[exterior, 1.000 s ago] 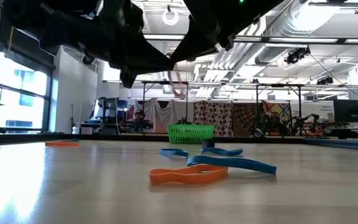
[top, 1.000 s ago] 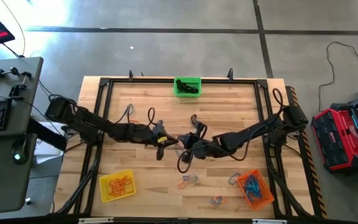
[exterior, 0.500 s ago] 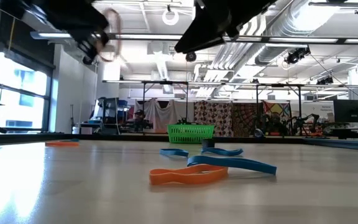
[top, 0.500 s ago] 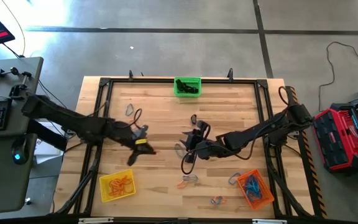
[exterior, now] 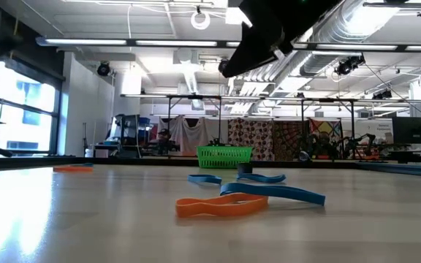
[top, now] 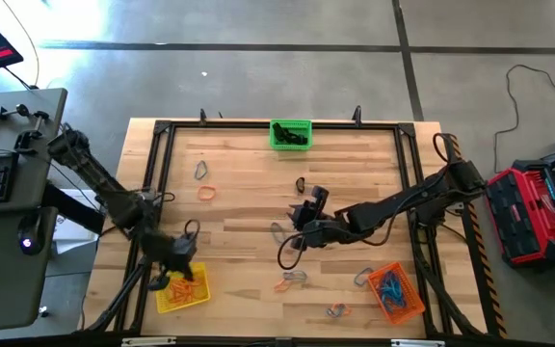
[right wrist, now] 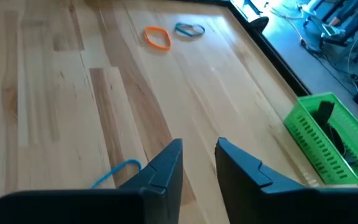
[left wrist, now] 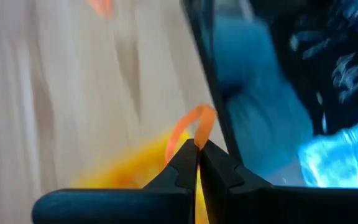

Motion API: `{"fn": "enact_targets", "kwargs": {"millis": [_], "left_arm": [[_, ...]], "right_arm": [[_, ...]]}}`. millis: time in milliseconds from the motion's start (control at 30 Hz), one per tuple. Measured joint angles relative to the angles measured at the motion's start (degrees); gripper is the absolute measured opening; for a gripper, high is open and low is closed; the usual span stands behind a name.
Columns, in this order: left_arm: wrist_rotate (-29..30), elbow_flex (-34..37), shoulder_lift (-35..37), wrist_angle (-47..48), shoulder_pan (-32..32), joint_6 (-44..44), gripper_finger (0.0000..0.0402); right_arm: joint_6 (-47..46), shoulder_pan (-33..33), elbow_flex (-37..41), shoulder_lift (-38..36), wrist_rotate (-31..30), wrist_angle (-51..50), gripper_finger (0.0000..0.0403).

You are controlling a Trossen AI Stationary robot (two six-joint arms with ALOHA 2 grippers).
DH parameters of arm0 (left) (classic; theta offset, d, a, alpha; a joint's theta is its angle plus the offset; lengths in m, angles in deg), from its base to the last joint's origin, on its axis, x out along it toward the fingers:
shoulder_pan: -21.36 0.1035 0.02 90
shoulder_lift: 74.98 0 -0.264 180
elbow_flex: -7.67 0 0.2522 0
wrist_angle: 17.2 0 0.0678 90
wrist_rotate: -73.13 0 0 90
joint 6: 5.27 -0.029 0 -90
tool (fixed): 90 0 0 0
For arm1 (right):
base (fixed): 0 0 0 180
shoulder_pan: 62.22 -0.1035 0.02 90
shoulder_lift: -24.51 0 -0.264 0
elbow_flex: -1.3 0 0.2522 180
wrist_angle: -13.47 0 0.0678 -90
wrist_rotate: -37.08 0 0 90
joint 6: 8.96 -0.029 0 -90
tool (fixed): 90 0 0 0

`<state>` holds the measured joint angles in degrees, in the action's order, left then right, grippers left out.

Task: Sort rubber bands into baskets
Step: Put the orange rubber band into the yellow bin

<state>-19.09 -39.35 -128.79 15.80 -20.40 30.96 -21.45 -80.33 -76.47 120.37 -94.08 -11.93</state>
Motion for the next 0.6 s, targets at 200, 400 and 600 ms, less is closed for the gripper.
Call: {"fn": "enact_targets", "kwargs": {"millis": [200,400,600], "left_arm": [[3.8,0.0,-2.0,7.1,-9.7,14.1,0.0000],[5.4,0.0,-5.5,7.7,-12.7,21.1,0.0002],[1.7,0.0,-10.1,8.0,-12.7,26.3,0.0033]], "right_arm": [[-2.0,0.0,0.0,0.0,-0.1,-2.5,0.0077],[-2.0,0.0,0.0,0.0,0.2,-3.3,0.0077],[-1.6,0.0,0.0,0.0,2.2,-3.7,0.0077]]}}
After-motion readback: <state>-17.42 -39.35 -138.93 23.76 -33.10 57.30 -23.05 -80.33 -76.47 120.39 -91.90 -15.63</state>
